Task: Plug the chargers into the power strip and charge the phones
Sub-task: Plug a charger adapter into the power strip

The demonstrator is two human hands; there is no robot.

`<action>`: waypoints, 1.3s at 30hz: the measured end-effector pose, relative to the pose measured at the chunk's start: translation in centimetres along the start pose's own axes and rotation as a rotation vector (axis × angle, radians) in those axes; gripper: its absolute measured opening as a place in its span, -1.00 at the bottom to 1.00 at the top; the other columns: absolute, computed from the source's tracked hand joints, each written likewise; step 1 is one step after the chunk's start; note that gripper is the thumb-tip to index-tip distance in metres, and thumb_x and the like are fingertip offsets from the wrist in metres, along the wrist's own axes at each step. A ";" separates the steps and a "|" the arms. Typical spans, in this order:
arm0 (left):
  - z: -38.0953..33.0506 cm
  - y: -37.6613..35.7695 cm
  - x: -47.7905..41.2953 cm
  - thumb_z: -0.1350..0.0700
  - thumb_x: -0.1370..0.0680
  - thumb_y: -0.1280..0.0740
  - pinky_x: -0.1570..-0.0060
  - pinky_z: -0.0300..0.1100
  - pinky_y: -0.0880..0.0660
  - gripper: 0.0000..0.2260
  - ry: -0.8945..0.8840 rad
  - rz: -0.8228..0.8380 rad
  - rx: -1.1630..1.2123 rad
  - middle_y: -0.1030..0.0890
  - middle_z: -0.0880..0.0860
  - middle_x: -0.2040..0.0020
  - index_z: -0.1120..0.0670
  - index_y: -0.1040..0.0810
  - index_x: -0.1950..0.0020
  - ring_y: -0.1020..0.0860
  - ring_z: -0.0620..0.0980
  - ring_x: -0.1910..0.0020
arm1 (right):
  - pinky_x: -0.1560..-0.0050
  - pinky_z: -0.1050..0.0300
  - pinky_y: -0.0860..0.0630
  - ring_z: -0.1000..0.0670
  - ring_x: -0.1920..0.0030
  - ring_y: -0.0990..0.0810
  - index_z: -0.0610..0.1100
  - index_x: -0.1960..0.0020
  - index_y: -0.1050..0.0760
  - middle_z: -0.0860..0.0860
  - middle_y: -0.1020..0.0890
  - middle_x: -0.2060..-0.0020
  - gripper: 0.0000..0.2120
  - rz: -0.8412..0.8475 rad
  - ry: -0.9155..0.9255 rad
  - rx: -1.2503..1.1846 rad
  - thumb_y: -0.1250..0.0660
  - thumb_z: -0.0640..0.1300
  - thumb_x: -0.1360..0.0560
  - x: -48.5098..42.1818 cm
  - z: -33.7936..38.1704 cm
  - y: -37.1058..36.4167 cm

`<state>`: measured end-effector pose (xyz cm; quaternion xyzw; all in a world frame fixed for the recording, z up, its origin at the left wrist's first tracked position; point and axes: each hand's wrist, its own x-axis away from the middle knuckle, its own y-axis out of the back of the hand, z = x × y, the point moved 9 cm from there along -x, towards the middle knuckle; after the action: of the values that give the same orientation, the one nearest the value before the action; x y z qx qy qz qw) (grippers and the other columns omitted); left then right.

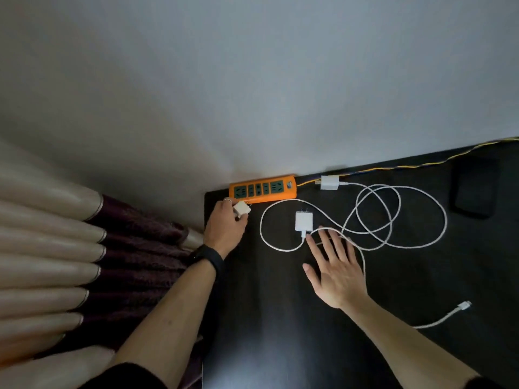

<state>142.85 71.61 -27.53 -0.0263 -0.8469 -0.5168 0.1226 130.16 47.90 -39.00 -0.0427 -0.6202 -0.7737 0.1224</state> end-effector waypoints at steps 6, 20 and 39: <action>-0.1 0.2 -4.4 0.01 -0.60 -0.31 -0.18 0.08 -0.50 -0.63 -0.097 0.004 -0.258 -0.42 0.16 -0.25 0.10 -0.45 -0.37 -0.48 0.17 -0.20 | -0.59 -0.24 0.02 -0.11 -0.64 0.10 0.04 -0.64 0.02 -0.07 -0.01 -0.64 -0.32 -0.031 0.006 -0.004 0.03 0.29 -0.61 -0.5 -0.2 -0.1; -2.0 0.3 -7.2 0.04 -0.57 -0.35 -0.16 -0.07 -0.45 -0.70 -0.362 0.077 -0.533 -0.55 0.04 -0.25 0.08 -0.55 -0.29 -0.42 0.05 -0.25 | -0.58 -0.25 -0.02 -0.11 -0.64 0.04 0.04 -0.63 -0.06 -0.07 -0.07 -0.63 -0.33 -0.045 0.000 -0.015 -0.03 0.28 -0.60 -0.5 -0.1 0.1; 2.6 1.2 -7.0 0.13 -0.59 -0.33 -0.13 -0.16 -0.46 -0.71 0.002 -0.029 -0.045 -0.63 0.05 -0.23 0.01 -0.59 -0.31 -0.57 0.08 -0.20 | -0.58 -0.25 -0.03 -0.12 -0.64 0.01 0.05 -0.63 -0.10 -0.07 -0.10 -0.63 -0.34 -0.040 -0.007 -0.031 -0.05 0.28 -0.60 -0.6 -0.2 0.2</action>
<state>149.40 75.05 -29.30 -0.0165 -0.8351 -0.5377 0.1152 130.81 47.79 -38.97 -0.0347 -0.6094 -0.7852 0.1040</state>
